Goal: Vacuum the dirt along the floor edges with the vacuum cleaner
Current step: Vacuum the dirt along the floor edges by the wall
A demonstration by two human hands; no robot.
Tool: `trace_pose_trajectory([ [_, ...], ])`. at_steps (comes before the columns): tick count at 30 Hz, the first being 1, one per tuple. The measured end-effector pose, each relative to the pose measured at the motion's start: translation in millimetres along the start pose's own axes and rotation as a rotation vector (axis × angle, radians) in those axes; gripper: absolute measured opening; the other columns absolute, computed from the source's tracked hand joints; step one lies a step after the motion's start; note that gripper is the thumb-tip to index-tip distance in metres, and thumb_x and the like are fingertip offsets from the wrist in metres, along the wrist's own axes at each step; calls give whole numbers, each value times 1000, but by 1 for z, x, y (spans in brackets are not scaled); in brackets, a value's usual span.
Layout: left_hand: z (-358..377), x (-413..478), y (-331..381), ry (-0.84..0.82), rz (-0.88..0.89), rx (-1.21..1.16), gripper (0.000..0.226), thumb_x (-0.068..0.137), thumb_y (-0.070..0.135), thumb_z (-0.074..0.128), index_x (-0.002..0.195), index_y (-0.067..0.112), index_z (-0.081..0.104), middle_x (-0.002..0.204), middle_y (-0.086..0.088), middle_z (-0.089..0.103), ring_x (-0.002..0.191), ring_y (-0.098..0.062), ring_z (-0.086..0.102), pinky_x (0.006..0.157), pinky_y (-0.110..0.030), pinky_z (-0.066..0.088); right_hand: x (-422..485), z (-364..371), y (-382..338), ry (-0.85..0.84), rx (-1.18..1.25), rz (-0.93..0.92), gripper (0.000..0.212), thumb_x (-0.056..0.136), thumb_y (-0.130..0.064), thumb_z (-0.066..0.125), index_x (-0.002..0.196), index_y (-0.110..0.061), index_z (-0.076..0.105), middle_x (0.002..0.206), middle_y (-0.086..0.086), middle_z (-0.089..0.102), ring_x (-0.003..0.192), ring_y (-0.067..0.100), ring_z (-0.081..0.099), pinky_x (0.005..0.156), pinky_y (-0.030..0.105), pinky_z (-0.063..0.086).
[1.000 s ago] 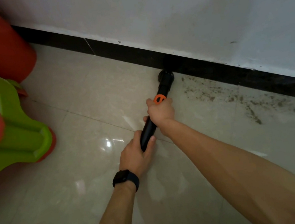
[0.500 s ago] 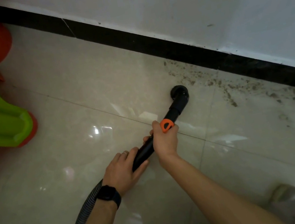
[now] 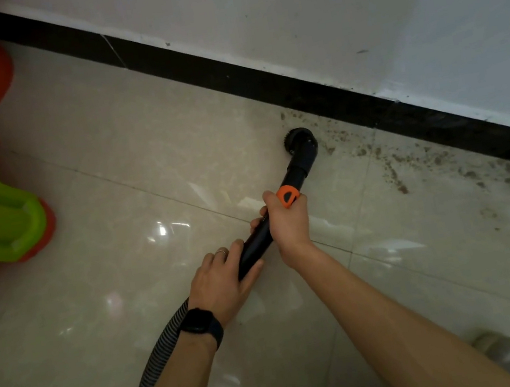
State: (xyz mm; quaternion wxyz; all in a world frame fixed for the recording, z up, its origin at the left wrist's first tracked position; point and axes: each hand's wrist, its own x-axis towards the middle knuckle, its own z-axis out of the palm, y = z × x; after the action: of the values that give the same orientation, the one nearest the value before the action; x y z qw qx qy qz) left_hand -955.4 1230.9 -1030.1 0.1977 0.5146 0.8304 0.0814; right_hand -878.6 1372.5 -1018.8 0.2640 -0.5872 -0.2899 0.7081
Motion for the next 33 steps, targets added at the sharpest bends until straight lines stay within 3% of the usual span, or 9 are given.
trace_pose_trajectory([
  [12, -3, 20, -1, 21, -33, -22, 66, 89, 73, 19, 124, 24, 46, 98, -2, 63, 83, -22, 55, 64, -36, 50, 18, 14, -12, -17, -42, -12, 26, 97, -21, 67, 109, -17, 44, 73, 4, 62, 52, 21, 66, 51, 30, 56],
  [22, -4, 38, 1, 38, 1, -10, 59, 91, 68, 28, 124, 24, 48, 99, -4, 64, 83, -24, 56, 63, -39, 52, 33, 18, -22, 15, -51, -33, 32, 97, -21, 67, 120, -8, 50, 77, 8, 63, 53, 21, 65, 59, 36, 59],
  [25, -3, 45, 2, 59, 18, -16, 57, 91, 68, 30, 124, 25, 46, 99, -4, 64, 83, -25, 56, 63, -39, 52, 38, 19, -26, 30, -37, -35, 27, 98, -21, 66, 115, -12, 47, 79, 9, 63, 51, 20, 65, 57, 35, 58],
  [28, -4, 51, 2, 68, 14, -24, 57, 91, 70, 28, 125, 27, 44, 99, -3, 64, 83, -24, 55, 62, -37, 50, 42, 23, -29, 42, -32, -39, 24, 98, -21, 66, 108, -16, 46, 78, 8, 62, 50, 20, 63, 57, 36, 57],
  [33, -9, 56, -1, 103, -54, -132, 65, 86, 78, 19, 120, 28, 44, 90, 1, 60, 77, -21, 52, 59, -34, 48, 47, 41, -36, 18, -87, -59, 26, 97, -20, 65, 114, -14, 46, 78, 8, 63, 49, 20, 65, 55, 35, 58],
])
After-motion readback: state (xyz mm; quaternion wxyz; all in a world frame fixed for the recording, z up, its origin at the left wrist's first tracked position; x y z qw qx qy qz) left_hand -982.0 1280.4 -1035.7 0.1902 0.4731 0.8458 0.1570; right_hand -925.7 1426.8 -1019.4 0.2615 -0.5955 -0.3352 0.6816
